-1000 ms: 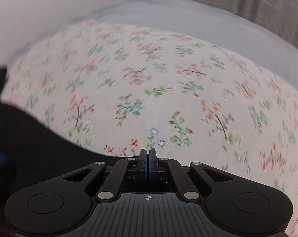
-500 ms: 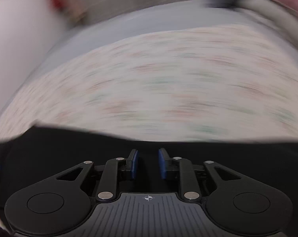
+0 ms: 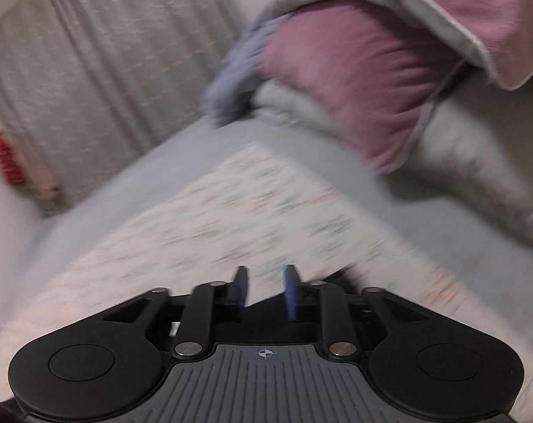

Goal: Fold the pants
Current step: 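Open the right gripper and move both tools back above the sweatpants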

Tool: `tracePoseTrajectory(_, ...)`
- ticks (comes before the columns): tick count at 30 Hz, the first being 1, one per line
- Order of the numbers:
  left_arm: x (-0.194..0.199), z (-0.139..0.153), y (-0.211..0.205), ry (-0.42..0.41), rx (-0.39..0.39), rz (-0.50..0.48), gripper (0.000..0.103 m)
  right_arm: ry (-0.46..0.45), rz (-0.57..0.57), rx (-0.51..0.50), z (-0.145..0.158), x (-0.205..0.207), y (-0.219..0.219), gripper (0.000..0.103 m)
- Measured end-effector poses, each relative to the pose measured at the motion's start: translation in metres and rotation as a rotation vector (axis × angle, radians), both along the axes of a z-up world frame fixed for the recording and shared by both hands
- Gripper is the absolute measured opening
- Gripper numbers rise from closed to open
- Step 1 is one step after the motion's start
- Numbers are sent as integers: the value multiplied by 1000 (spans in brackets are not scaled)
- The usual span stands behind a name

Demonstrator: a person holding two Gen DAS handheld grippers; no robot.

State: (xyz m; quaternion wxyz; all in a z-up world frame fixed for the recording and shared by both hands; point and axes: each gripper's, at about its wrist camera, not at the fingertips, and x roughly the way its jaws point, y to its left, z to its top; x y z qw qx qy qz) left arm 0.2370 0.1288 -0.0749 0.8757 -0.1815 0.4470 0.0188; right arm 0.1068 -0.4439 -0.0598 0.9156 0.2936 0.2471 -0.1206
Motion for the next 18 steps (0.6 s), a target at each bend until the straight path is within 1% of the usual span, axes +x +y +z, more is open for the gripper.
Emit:
tracePoseTrajectory(2, -2, 0, 2, -10, -5, -6, 63, -23, 98, 9, 11, -15, 25, 45)
tracePoseTrajectory(3, -3, 0, 4, -14, -11, -8, 63, -43, 145, 13, 20, -24, 34, 45)
tracePoseTrajectory(5, -7, 3, 10, -27, -35, 3, 63, -123, 213, 2, 43, -52, 49, 46)
tracePoseTrajectory(6, -10, 6, 14, -38, -52, 16, 63, -162, 238, 14, 53, -66, 51, 51)
tracePoseTrajectory(7, -13, 9, 16, -49, -59, 25, 63, -188, 248, 48, 61, -79, 48, 56)
tracePoseTrajectory(8, -17, 13, 18, -68, -55, 23, 64, -203, 235, 96, 67, -92, 43, 63)
tracePoseTrajectory(9, -22, 19, 16, -99, -33, 6, 67, -213, 220, 137, 69, -102, 39, 66)
tracePoseTrajectory(10, -27, 23, 12, -125, 0, -13, 70, -215, 209, 168, 68, -109, 36, 66)
tracePoseTrajectory(11, -32, 27, 6, -146, 44, -32, 71, -207, 204, 187, 64, -112, 35, 68)
tracePoseTrajectory(12, -36, 29, -1, -159, 86, -55, 73, -184, 212, 185, 57, -110, 37, 74)
tracePoseTrajectory(13, -39, 30, -8, -165, 115, -73, 73, -151, 227, 174, 46, -104, 41, 77)
tracePoseTrajectory(15, -47, 32, -16, -170, 141, -97, 73, -66, 257, 198, 9, -83, 49, 78)
tracePoseTrajectory(16, -49, 34, -17, -173, 142, -97, 73, -3, 266, 222, -12, -69, 52, 78)
tracePoseTrajectory(17, -52, 35, -16, -175, 142, -92, 73, 89, 267, 238, -29, -58, 56, 77)
tracePoseTrajectory(18, -53, 35, -14, -172, 145, -85, 73, 175, 252, 234, -40, -48, 61, 78)
